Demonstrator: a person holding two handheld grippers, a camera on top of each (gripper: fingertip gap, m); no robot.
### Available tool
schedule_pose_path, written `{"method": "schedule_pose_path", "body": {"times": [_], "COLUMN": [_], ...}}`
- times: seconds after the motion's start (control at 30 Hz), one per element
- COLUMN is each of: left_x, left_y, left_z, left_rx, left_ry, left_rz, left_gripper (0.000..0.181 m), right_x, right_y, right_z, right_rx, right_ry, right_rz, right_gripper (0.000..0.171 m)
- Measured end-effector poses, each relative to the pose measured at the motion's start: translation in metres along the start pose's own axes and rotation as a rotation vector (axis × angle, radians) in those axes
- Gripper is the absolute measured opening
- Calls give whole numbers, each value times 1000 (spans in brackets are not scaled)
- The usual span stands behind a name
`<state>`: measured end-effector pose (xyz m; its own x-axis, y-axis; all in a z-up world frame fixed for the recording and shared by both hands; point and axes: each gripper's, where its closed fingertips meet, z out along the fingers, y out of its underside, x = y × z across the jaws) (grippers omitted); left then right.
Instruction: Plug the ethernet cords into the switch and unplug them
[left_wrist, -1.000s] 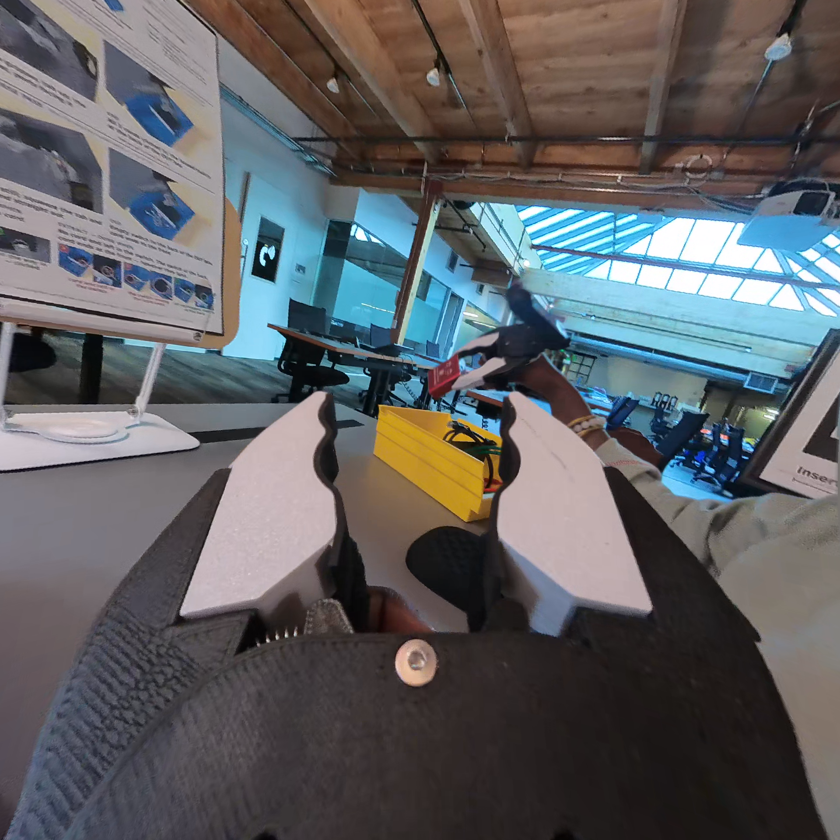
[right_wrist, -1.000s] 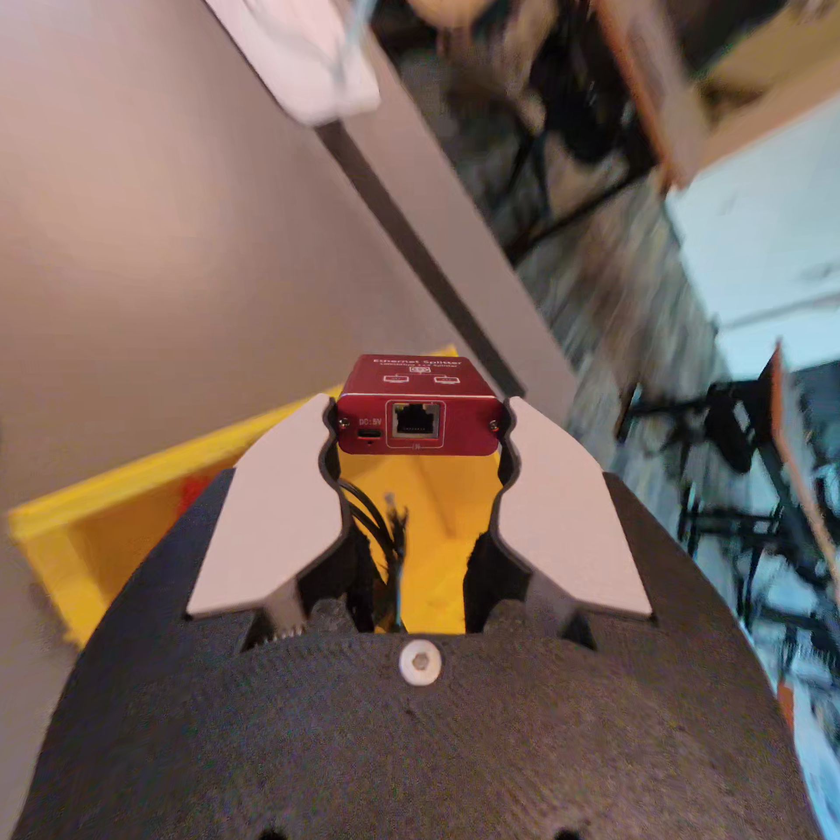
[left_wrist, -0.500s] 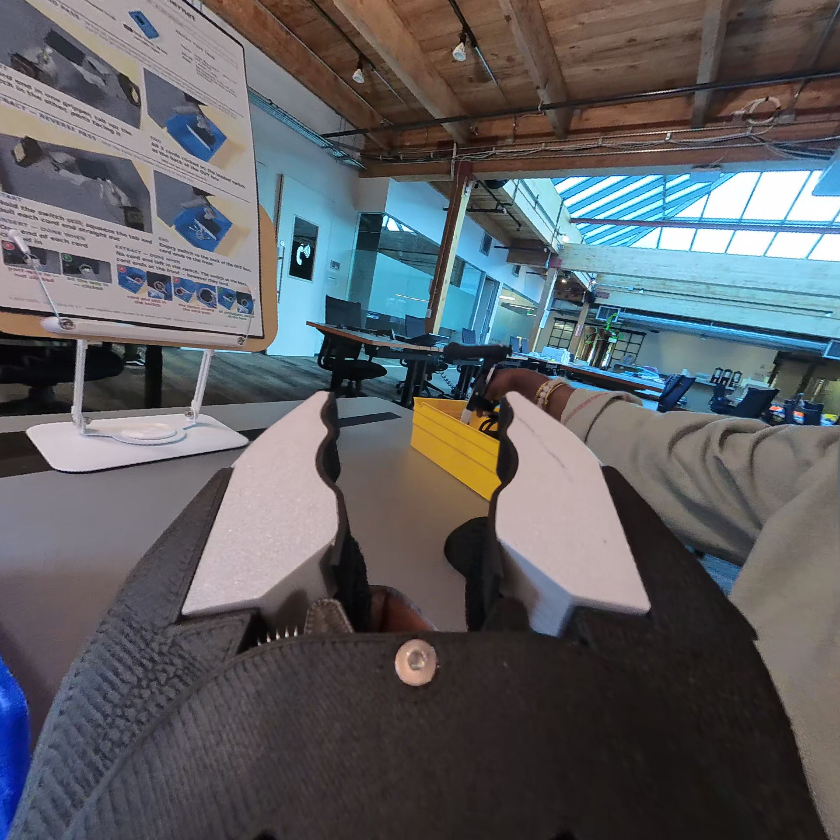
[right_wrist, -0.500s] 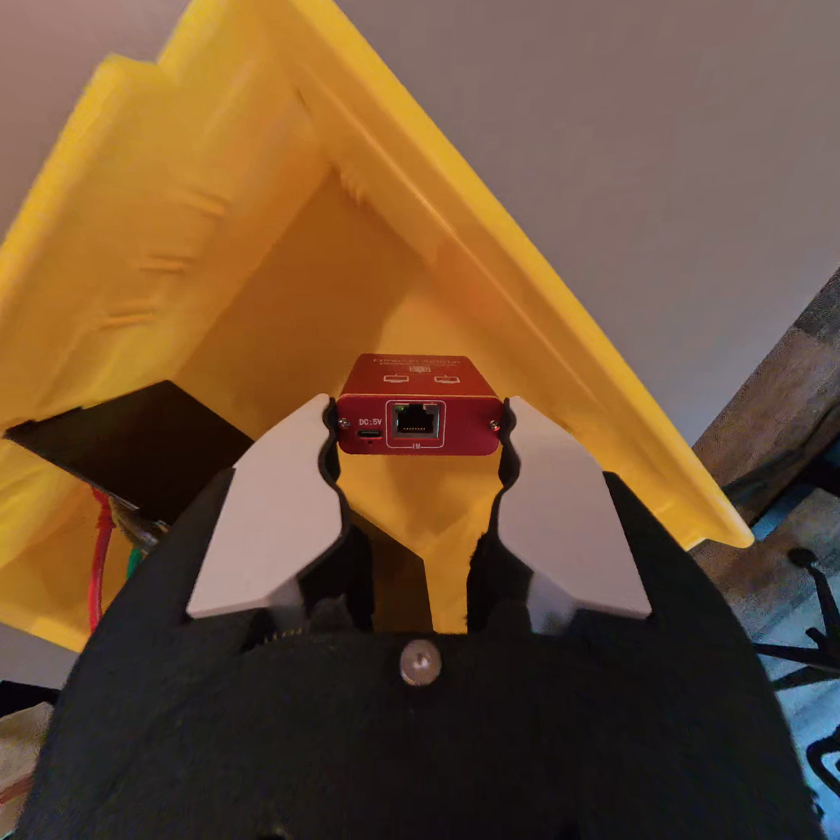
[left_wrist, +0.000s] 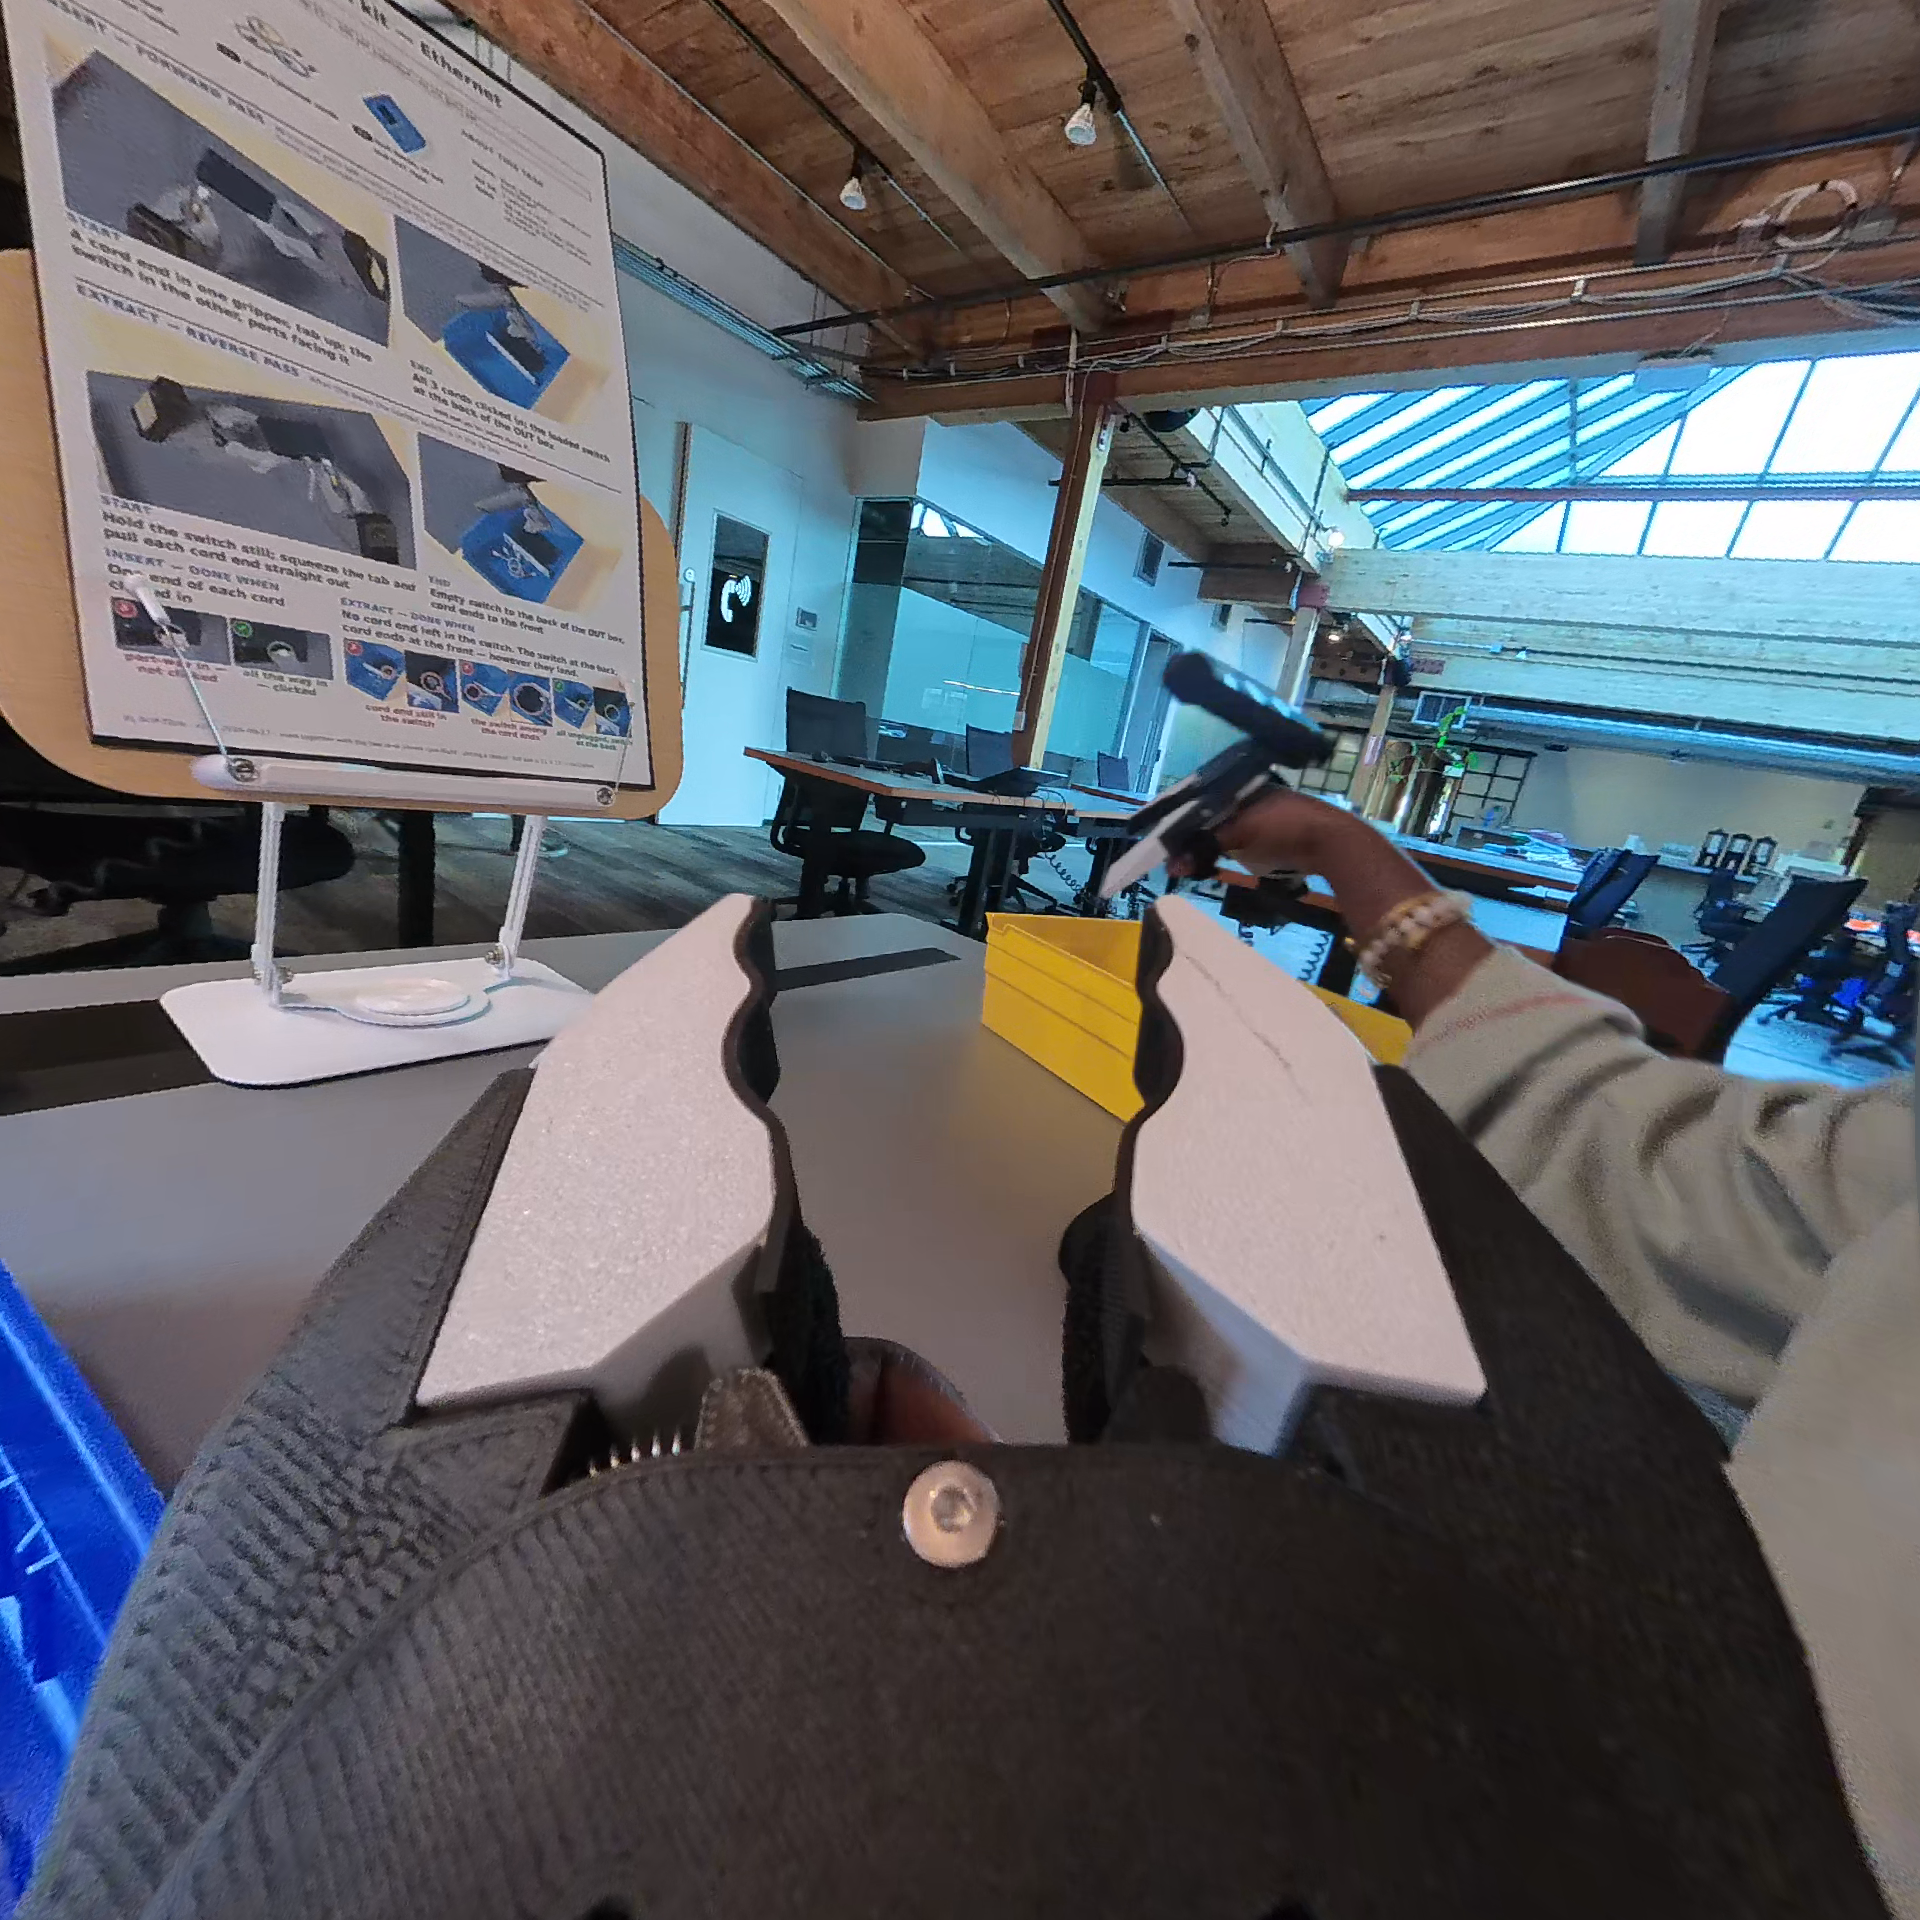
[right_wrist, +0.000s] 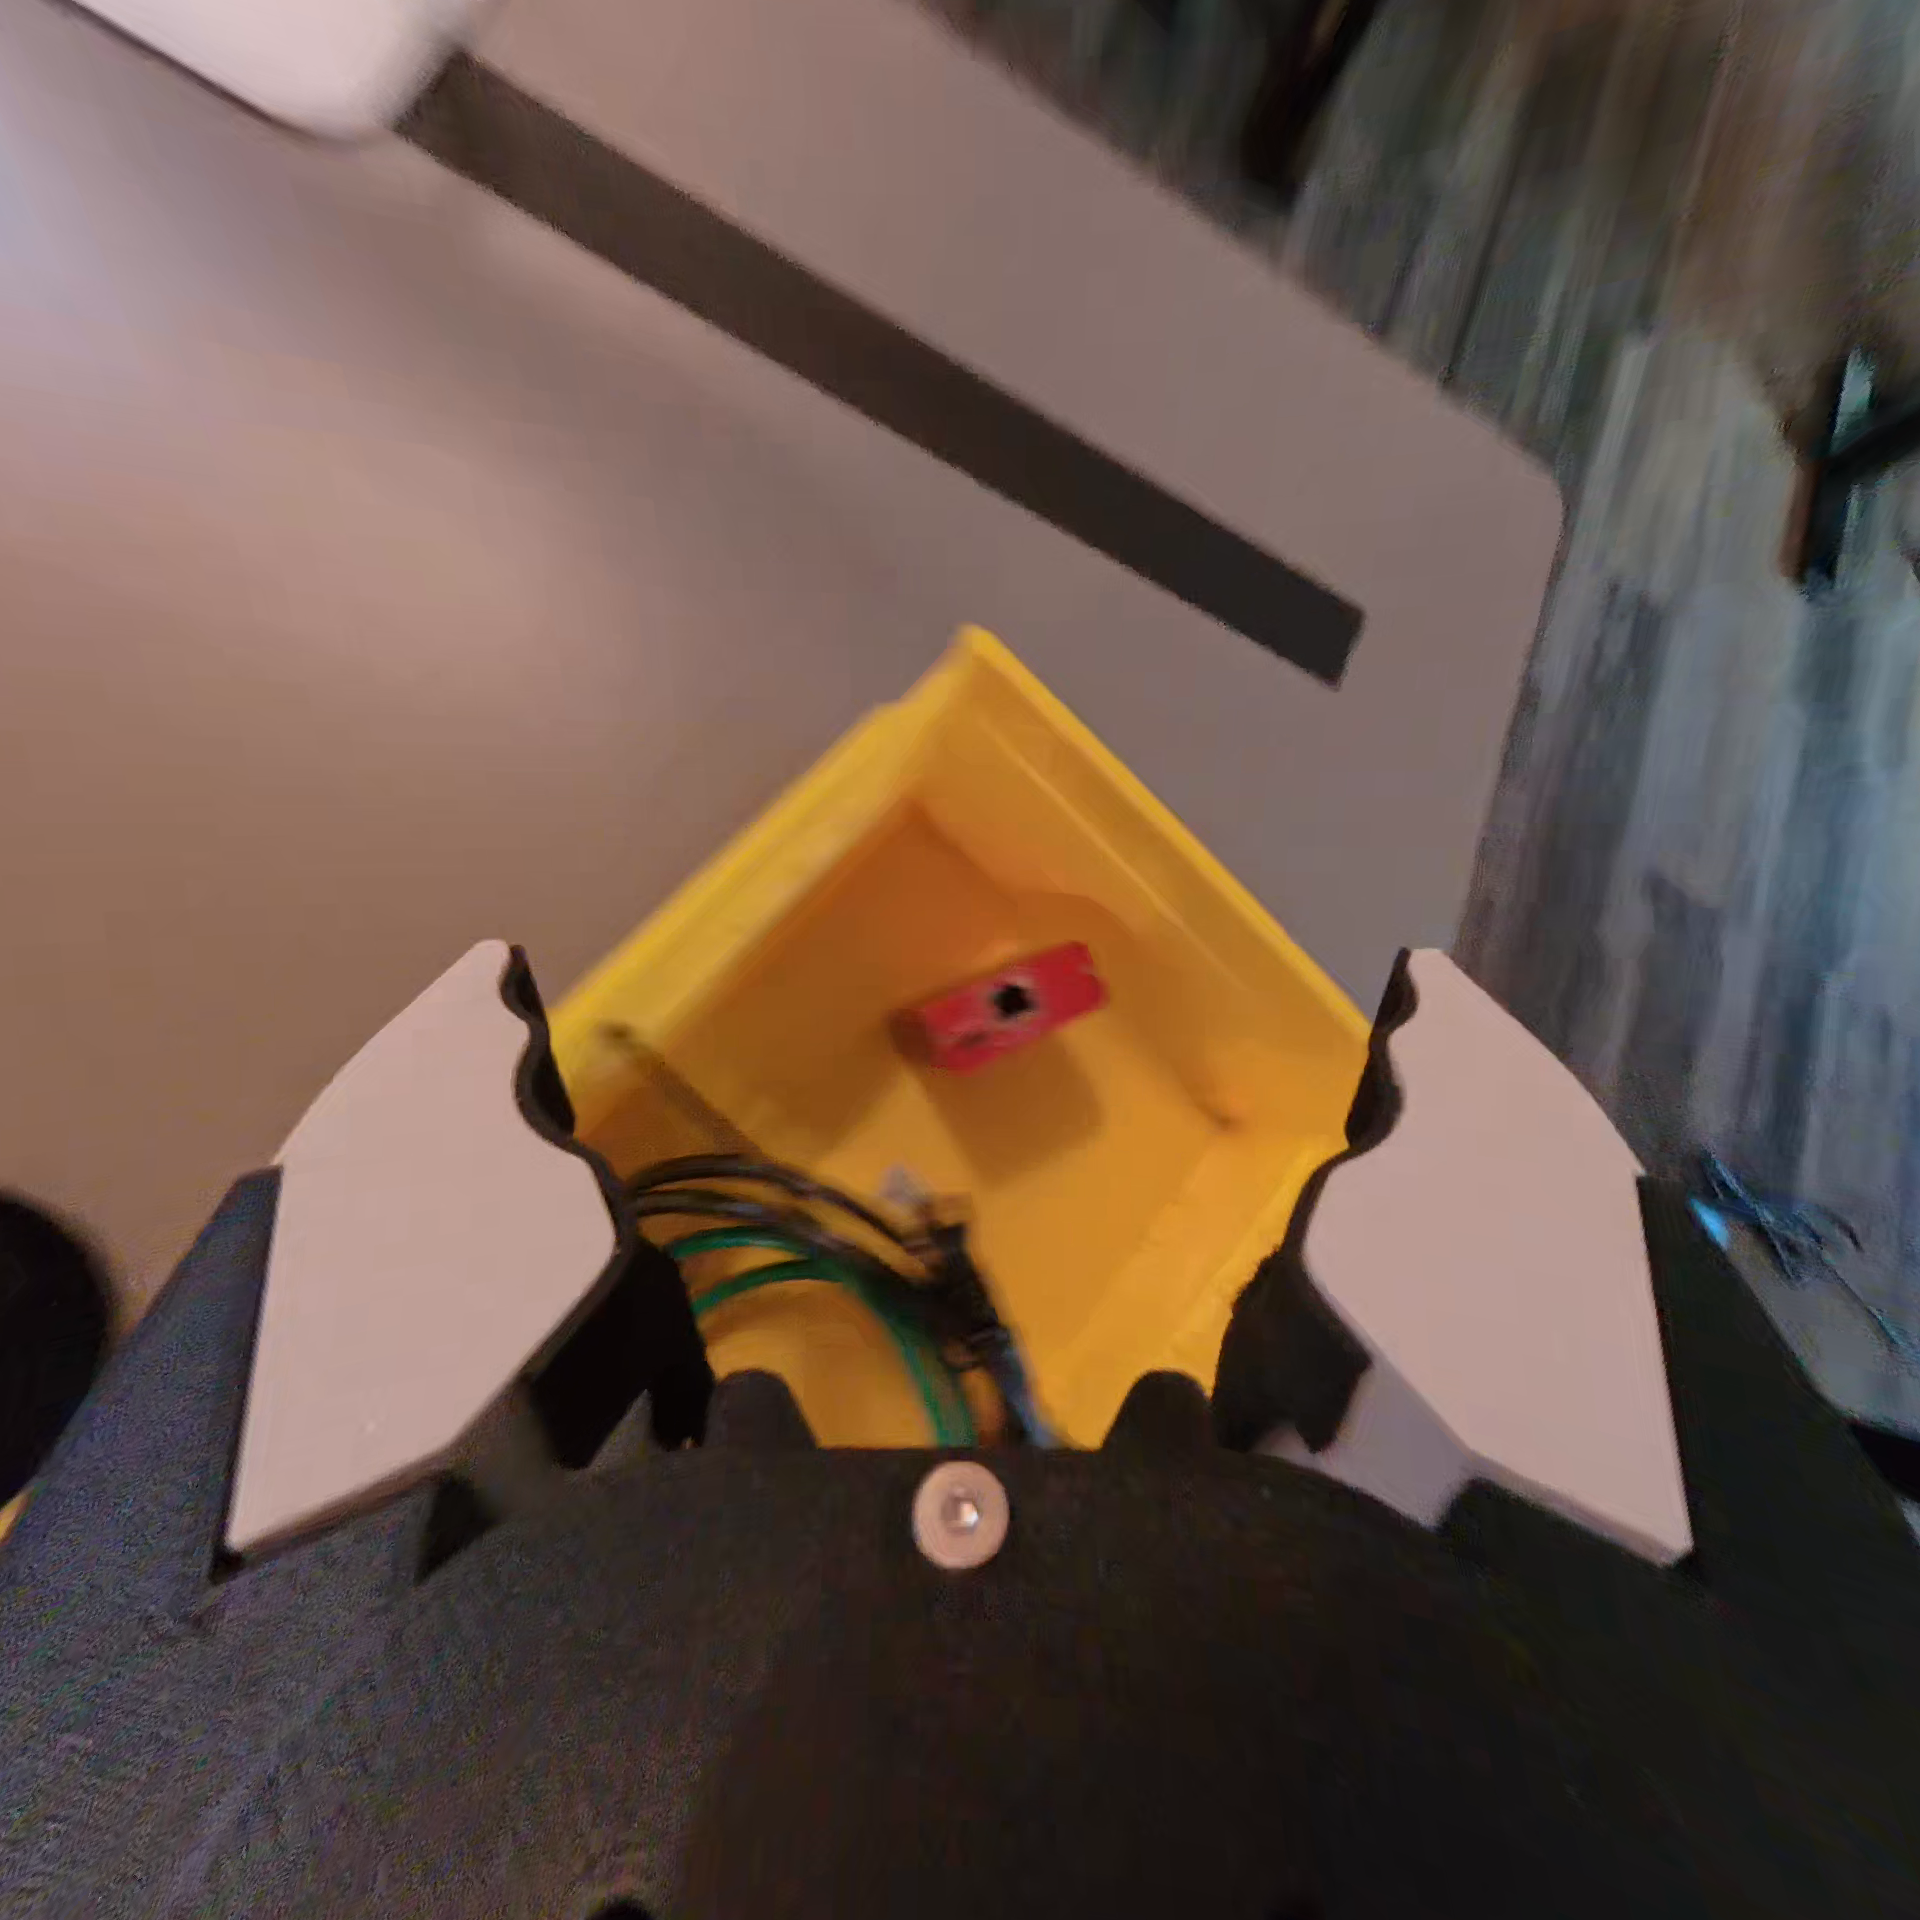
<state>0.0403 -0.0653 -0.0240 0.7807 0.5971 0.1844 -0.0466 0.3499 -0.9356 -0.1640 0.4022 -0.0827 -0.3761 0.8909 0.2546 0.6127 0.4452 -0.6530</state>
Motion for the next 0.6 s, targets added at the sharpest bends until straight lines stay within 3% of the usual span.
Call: {"method": "schedule_pose_path", "body": {"times": [0.13, 0.23, 0.3, 0.37, 0.5, 0.6], "left_x": [-1, -3, -4, -6, -5, -11], "left_y": [-4, -5, -7, -9, -20, -25], "left_z": [-3, -6, -8, -10, -14, -19], "left_rx": [17, 18, 26, 28, 46, 45], "left_ry": [-4, -14, -22, -31, -49, -97], "left_rz": [1, 8, 22, 27, 67, 134], "left_gripper": [67, 66, 66, 66, 66, 66], "right_x": [-92, -140, -162, -173, -186, -170], "right_y": [21, 56, 83, 108, 109, 110], "right_z": [-58, -75, -70, -59, -25, -9], "right_rx": [226, 324, 226, 102, 74, 35], "right_ry": [-23, 38, 28, 5, -72, 61], "right_rz": [-18, 19, 28, 98, 161, 73], "right_gripper": [134, 103, 86, 82, 66, 21]}}
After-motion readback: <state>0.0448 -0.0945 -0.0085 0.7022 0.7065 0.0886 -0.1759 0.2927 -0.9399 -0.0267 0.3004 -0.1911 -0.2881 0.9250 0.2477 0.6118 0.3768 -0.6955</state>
